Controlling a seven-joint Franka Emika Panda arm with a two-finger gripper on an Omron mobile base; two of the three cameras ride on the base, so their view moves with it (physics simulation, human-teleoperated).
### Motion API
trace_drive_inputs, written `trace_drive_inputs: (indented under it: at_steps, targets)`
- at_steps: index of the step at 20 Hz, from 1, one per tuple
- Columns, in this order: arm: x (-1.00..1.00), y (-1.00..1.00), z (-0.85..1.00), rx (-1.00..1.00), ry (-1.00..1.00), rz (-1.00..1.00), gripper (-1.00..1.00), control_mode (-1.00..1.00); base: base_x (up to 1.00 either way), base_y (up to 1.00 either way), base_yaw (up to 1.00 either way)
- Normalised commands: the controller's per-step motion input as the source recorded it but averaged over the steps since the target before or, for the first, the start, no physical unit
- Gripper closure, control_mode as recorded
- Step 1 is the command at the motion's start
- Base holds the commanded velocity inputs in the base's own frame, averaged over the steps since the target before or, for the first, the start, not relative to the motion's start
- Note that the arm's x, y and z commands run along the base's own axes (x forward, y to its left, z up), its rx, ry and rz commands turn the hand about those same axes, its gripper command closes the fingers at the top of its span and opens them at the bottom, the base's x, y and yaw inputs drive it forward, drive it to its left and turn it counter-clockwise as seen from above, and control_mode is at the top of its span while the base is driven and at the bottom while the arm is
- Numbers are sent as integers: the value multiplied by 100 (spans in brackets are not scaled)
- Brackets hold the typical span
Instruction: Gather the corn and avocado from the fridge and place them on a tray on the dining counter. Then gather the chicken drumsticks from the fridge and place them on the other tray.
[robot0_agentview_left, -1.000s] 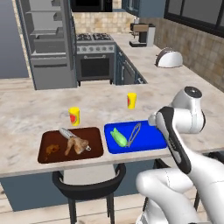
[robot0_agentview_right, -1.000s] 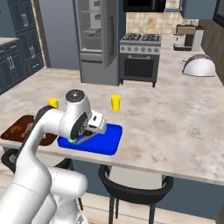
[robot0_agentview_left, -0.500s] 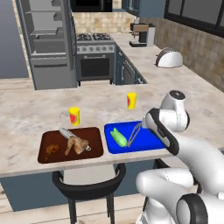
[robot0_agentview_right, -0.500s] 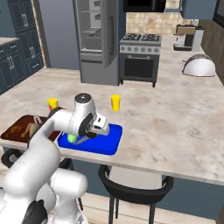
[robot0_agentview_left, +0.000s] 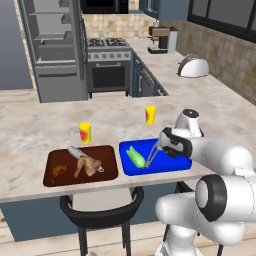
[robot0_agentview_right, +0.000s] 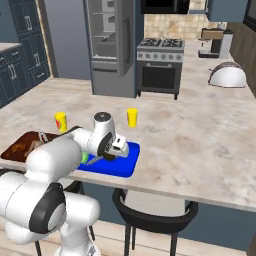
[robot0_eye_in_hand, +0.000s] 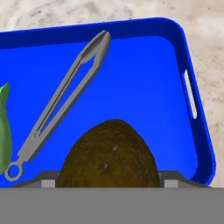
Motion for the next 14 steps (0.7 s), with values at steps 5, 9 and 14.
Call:
trace_drive_inputs:
  at_steps: [5,9,14]
  targets:
    - [44,-9,-45,0,0,0,100,-100,0,0,0]
    - [26,-1,-27,0,0,0,100,-100,0,0,0]
    - [26,0,-29,0,0,0,100,-100,0,0,0]
